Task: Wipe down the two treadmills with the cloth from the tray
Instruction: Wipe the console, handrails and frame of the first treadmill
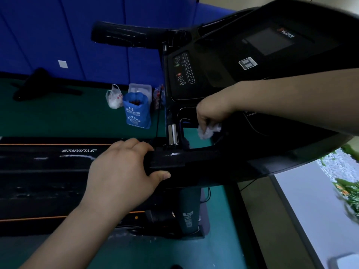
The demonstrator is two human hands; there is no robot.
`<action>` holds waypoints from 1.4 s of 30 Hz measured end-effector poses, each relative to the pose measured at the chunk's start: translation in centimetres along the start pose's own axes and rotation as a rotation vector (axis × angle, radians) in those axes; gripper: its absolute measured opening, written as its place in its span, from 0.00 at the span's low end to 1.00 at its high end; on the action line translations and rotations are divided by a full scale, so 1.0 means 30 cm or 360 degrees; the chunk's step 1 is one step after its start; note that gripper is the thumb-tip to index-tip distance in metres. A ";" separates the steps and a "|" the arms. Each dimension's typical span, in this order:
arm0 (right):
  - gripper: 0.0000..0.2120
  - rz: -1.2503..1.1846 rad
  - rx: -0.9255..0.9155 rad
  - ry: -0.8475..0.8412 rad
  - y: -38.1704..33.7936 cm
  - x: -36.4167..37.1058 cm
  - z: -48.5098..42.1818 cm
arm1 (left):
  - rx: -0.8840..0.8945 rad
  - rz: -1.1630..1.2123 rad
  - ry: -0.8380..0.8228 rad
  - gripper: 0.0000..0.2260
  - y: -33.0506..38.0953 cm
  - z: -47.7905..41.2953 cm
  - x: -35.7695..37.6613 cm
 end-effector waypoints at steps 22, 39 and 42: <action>0.16 -0.1163 0.0442 -0.0439 -0.101 0.022 0.076 | 0.0031 0.0003 0.0056 0.26 -0.002 0.003 0.001; 0.14 -0.1607 0.0530 -0.0089 -0.184 -0.007 0.133 | 0.0006 0.0007 0.0010 0.26 0.000 0.003 -0.003; 0.12 -0.1825 0.0475 0.0121 -0.232 -0.018 0.101 | -0.0009 0.0019 -0.0013 0.26 0.002 0.003 -0.003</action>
Point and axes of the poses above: each hand's wrist, its own z-axis away from the middle knuckle, its own x-axis out of the palm, y = z × x, the point moved 4 cm from there along -z, towards the middle knuckle, and after that the axes turned 15 degrees about y, right-handed, at the moved point
